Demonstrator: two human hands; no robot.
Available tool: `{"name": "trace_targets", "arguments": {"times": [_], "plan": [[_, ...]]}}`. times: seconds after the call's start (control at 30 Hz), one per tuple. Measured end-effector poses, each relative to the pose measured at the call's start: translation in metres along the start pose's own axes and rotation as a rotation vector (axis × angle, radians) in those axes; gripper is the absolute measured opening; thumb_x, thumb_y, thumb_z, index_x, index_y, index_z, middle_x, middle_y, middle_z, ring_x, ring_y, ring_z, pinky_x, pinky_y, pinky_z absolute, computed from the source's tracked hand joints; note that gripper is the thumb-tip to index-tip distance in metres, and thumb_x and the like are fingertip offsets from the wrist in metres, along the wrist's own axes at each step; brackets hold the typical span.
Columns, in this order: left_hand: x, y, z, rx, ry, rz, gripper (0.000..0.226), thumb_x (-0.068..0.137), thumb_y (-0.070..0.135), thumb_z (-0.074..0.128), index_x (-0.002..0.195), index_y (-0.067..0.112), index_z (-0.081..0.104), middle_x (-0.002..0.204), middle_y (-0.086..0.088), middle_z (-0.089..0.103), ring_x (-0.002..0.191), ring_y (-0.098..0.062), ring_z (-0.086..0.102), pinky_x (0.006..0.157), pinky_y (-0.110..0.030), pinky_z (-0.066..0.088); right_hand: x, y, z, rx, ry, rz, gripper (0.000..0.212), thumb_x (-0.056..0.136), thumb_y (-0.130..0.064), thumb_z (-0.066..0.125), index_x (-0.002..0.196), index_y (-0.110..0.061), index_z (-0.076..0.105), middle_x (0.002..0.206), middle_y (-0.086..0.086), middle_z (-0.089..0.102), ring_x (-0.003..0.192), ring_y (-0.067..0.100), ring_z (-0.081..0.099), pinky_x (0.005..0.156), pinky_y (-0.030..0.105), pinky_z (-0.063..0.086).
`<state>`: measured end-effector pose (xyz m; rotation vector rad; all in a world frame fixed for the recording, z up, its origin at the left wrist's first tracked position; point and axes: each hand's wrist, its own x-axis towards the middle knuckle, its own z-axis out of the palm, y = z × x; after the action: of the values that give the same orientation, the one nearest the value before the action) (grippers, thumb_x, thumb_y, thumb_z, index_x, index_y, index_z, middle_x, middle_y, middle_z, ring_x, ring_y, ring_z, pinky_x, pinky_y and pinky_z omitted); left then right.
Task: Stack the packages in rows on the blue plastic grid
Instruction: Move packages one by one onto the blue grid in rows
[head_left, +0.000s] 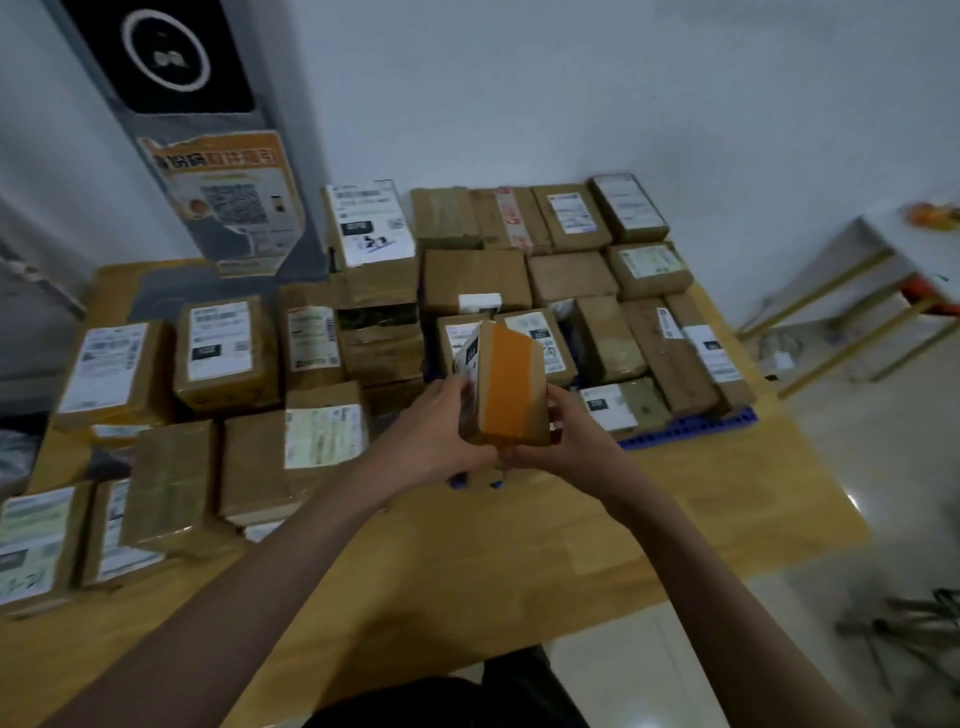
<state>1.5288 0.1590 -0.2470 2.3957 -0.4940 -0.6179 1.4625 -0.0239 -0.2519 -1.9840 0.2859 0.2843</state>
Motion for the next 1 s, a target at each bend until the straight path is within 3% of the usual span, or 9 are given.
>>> {"name": "trace_targets", "arguments": {"times": [0.13, 0.27, 0.47, 0.6, 0.77, 0.83, 0.93, 1.0], "plan": [[0.031, 0.027, 0.018, 0.047, -0.029, -0.006, 0.110, 0.065, 0.064, 0.075, 0.152, 0.028, 0.018, 0.149, 0.001, 0.034, 0.132, -0.020, 0.042, 0.103, -0.043, 0.045, 0.018, 0.019, -0.037, 0.047, -0.038, 0.026, 0.078, 0.068, -0.050, 0.084, 0.129, -0.039, 0.036, 0.117, -0.019, 0.052, 0.104, 0.002, 0.055, 0.074, 0.019, 0.051], [0.061, 0.057, 0.040, 0.071, -0.009, -0.026, 0.104, 0.071, 0.059, 0.075, 0.151, 0.033, 0.014, 0.150, 0.003, 0.031, 0.131, -0.021, 0.043, 0.097, -0.039, 0.048, 0.038, 0.039, -0.069, 0.119, -0.042, 0.045, 0.096, 0.063, -0.063, 0.081, 0.139, -0.028, 0.035, 0.127, -0.008, 0.053, 0.111, 0.010, 0.058, 0.088, 0.032, 0.057], [0.103, 0.104, 0.071, 0.125, -0.015, 0.004, 0.099, 0.079, 0.045, 0.074, 0.154, 0.025, 0.012, 0.151, 0.000, 0.027, 0.131, -0.022, 0.040, 0.098, -0.037, 0.047, 0.063, 0.072, -0.116, 0.190, -0.023, 0.097, 0.097, 0.065, -0.065, 0.079, 0.140, -0.027, 0.031, 0.123, -0.009, 0.053, 0.106, 0.006, 0.058, 0.078, 0.022, 0.053], [0.129, 0.133, 0.092, 0.167, -0.003, 0.019, 0.097, 0.080, 0.043, 0.073, 0.155, 0.021, 0.015, 0.151, 0.000, 0.026, 0.131, -0.021, 0.039, 0.100, -0.038, 0.047, 0.077, 0.097, -0.146, 0.243, 0.008, 0.175, 0.100, 0.066, -0.063, 0.079, 0.142, -0.017, 0.034, 0.127, -0.002, 0.053, 0.110, 0.013, 0.058, 0.087, 0.030, 0.056], [0.168, 0.157, 0.117, 0.151, -0.035, 0.043, 0.093, 0.080, 0.034, 0.075, 0.154, 0.023, 0.019, 0.149, 0.002, 0.027, 0.131, -0.019, 0.036, 0.102, -0.037, 0.045, 0.091, 0.128, -0.184, 0.286, 0.087, 0.256, 0.107, 0.052, -0.073, 0.076, 0.140, -0.020, 0.044, 0.135, 0.008, 0.047, 0.119, 0.026, 0.053, 0.099, 0.043, 0.051], [0.185, 0.164, 0.125, 0.146, -0.035, 0.040, 0.092, 0.079, 0.030, 0.075, 0.154, 0.025, 0.021, 0.148, 0.002, 0.027, 0.127, -0.020, 0.039, 0.096, -0.035, 0.046, 0.099, 0.137, -0.200, 0.310, 0.112, 0.275, 0.106, 0.052, -0.073, 0.075, 0.140, -0.021, 0.045, 0.137, 0.007, 0.045, 0.120, 0.028, 0.053, 0.099, 0.045, 0.051], [0.210, 0.174, 0.135, 0.076, -0.026, -0.005, 0.090, 0.078, 0.027, 0.074, 0.151, 0.030, 0.021, 0.144, -0.001, 0.027, 0.113, -0.022, 0.048, 0.072, -0.023, 0.044, 0.112, 0.145, -0.222, 0.398, 0.135, 0.274, 0.095, 0.060, -0.067, 0.074, 0.139, -0.020, 0.048, 0.134, 0.007, 0.050, 0.114, 0.024, 0.059, 0.093, 0.040, 0.055], [0.226, 0.179, 0.142, -0.004, -0.032, -0.055, 0.090, 0.078, 0.026, 0.073, 0.149, 0.035, 0.019, 0.140, -0.004, 0.029, 0.109, -0.024, 0.050, 0.071, -0.024, 0.046, 0.120, 0.150, -0.233, 0.450, 0.156, 0.266, 0.082, 0.071, -0.059, 0.073, 0.137, -0.018, 0.049, 0.126, 0.004, 0.058, 0.108, 0.019, 0.063, 0.086, 0.034, 0.058]]}}
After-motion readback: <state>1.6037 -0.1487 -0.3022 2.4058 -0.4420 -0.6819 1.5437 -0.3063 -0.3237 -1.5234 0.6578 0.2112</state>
